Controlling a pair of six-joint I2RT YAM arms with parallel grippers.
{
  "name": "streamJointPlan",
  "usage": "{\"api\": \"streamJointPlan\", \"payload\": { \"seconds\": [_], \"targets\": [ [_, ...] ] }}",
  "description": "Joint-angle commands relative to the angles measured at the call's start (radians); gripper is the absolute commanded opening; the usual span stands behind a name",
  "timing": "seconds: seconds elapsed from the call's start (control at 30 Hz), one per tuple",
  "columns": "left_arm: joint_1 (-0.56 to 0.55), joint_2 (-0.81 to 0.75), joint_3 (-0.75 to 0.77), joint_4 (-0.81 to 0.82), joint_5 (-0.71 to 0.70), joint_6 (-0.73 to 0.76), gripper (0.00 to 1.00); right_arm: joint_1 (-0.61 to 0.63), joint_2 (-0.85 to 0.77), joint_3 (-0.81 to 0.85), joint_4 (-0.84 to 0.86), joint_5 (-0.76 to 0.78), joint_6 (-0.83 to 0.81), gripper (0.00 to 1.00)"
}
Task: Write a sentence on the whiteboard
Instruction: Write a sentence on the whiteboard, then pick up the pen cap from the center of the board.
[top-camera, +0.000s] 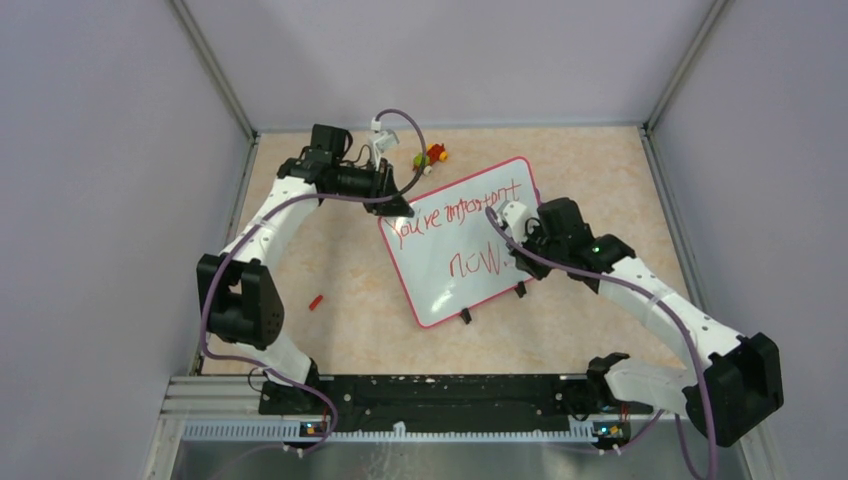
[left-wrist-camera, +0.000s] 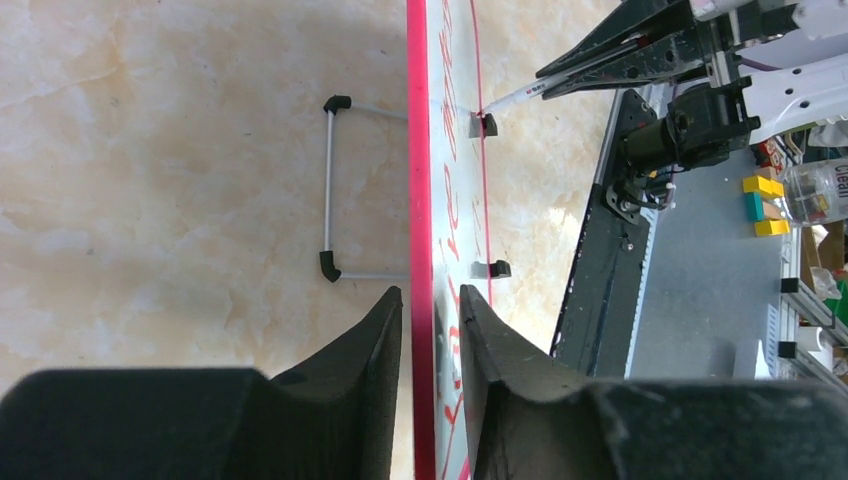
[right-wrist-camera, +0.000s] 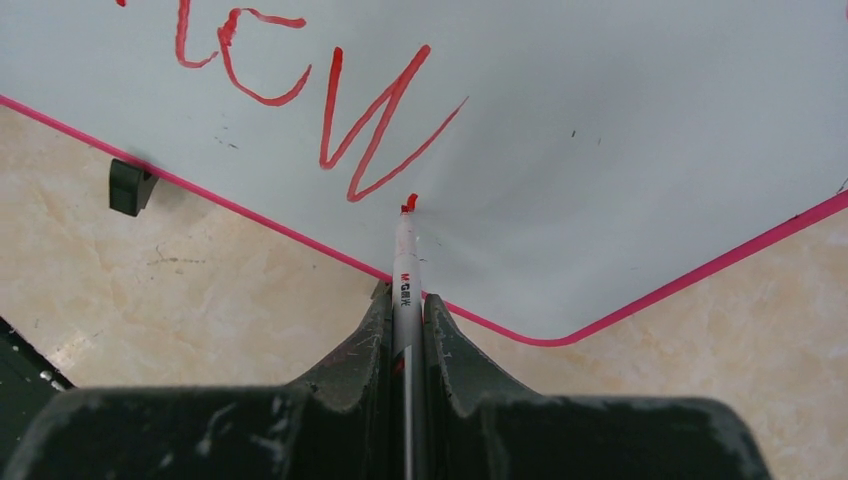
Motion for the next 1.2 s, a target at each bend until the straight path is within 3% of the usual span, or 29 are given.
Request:
{"api": "streamJointPlan", "payload": {
  "seconds": [0.0, 0.33, 0.5, 0.7, 0.9, 1.07, 1.17],
  "targets": [
    [-0.011, -0.036, -0.002, 0.019, -0.03, -0.007, 0.38, -0.007, -0.055, 0.094, -0.028, -0.091, 0.004, 0.0],
    [0.055, -0.075, 0.156, -0.007, -0.03, -0.058, 0.58, -0.007, -0.07, 0.243, -0.084, -0.239, 0.049, 0.0],
    [0.184, -0.089, 0.265, -0.141, -0.016, 0.009, 0.62, -0.007, -0.073, 0.248, -0.023, -0.311, 0.102, 0.0],
    [0.379, -0.088, 0.323, -0.437, -0.053, 0.22, 0.62, -0.007, -0.072, 0.2, 0.045, -0.39, 0.153, 0.0],
    [0.499, -0.151, 0.127, -0.552, -0.241, 0.459, 0.59, -0.007, -0.085, 0.162, 0.045, -0.476, 0.143, 0.0],
    [0.506, -0.166, -0.081, -0.619, -0.434, 0.61, 0.54, -0.007, -0.092, 0.153, 0.041, -0.503, 0.137, 0.0],
    [0.505, -0.221, -0.243, -0.574, -0.512, 0.639, 0.53, -0.006, -0.1, 0.145, 0.046, -0.532, 0.136, 0.0]
  ]
}}
